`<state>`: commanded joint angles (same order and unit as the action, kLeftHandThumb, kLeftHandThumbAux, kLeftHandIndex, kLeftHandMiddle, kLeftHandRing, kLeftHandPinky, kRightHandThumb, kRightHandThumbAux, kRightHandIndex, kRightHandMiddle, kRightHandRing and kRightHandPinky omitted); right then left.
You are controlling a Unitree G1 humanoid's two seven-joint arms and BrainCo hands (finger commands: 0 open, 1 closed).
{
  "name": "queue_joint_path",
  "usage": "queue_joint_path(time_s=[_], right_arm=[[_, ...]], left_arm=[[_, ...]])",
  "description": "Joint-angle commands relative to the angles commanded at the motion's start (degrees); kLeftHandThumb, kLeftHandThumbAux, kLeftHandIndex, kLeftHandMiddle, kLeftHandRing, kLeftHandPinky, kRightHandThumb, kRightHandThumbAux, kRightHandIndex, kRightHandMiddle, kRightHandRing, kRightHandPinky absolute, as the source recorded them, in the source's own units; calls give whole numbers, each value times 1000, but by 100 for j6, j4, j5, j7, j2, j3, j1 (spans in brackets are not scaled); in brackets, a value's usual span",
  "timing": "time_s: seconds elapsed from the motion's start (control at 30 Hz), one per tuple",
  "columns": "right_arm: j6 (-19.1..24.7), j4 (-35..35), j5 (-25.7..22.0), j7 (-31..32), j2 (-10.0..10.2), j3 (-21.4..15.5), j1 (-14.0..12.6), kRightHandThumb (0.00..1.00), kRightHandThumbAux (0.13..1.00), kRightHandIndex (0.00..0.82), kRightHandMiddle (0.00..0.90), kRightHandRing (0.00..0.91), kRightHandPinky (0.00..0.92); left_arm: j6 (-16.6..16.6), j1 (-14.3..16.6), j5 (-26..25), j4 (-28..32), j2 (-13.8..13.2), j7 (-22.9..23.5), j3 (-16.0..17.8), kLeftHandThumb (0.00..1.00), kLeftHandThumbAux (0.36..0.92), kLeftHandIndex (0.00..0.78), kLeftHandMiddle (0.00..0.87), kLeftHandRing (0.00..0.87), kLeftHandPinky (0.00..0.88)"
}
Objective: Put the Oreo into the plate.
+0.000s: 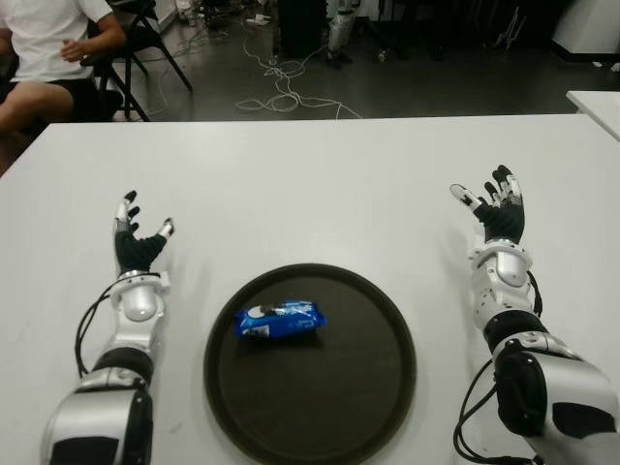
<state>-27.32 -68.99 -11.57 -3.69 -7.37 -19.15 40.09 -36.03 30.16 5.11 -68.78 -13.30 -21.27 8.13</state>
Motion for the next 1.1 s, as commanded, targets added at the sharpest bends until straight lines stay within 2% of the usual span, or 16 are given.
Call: queue_joint_path(time_s=[0.07,0.13,0.17,0.2,0.23,0.3,0.33,0.4,0.43,0.5,0.63,0.9,1.1], right_arm=[[-14,-9,3,-21,0,-9,-6,0,918,59,55,36,36],[-50,-12,10,-46,1,-14,-19,0,915,100,102,88,95],[-65,-13,13,-56,1,-16,-25,0,915,135,143,134,151],[-100,-16,26,-79,0,-13,-33,0,915,148,158,151,171],[-124,-19,36,-96,0,-10,-38,21,903,232,263,264,275],[-154,-23,50,-121,1,-5,-45,47,890,307,354,363,366],[-163,-25,55,-130,2,-4,-46,274,835,348,430,440,449],[-170,-23,54,-145,7,-8,-49,473,787,384,495,507,523],[-170,-22,49,-151,10,-12,-48,550,768,401,580,584,593],[-155,-11,-5,-97,25,-47,-51,618,751,416,663,660,664],[-108,18,-199,174,64,-181,-53,677,736,430,758,751,750],[80,80,-652,779,134,-505,-34,697,727,437,810,813,811],[136,142,-761,944,167,-584,-40,700,725,438,819,825,820]], left_arm=[[-1,1,-53,0,7,4,59,0,853,88,113,95,62],[-5,8,-118,-11,26,-32,124,0,835,159,179,163,150],[-10,12,-144,-16,37,-54,149,0,830,208,229,221,224],[-36,21,-213,-27,65,-92,214,0,829,225,247,242,250],[-55,29,-260,-37,84,-116,263,2,836,311,344,356,380],[-78,39,-312,-48,109,-149,319,5,843,386,428,456,494],[-82,42,-318,-51,115,-162,331,24,849,435,500,528,562],[-49,56,-334,-64,133,-269,364,42,854,477,563,591,621],[-21,64,-340,-72,142,-340,382,82,856,537,637,653,668],[77,78,-307,-84,150,-512,385,132,852,599,707,714,716],[261,78,-205,-77,142,-747,331,212,837,682,789,791,786],[496,27,-128,222,211,-891,241,323,818,749,842,843,834],[480,-6,-298,312,240,-652,331,365,822,766,854,852,845]])
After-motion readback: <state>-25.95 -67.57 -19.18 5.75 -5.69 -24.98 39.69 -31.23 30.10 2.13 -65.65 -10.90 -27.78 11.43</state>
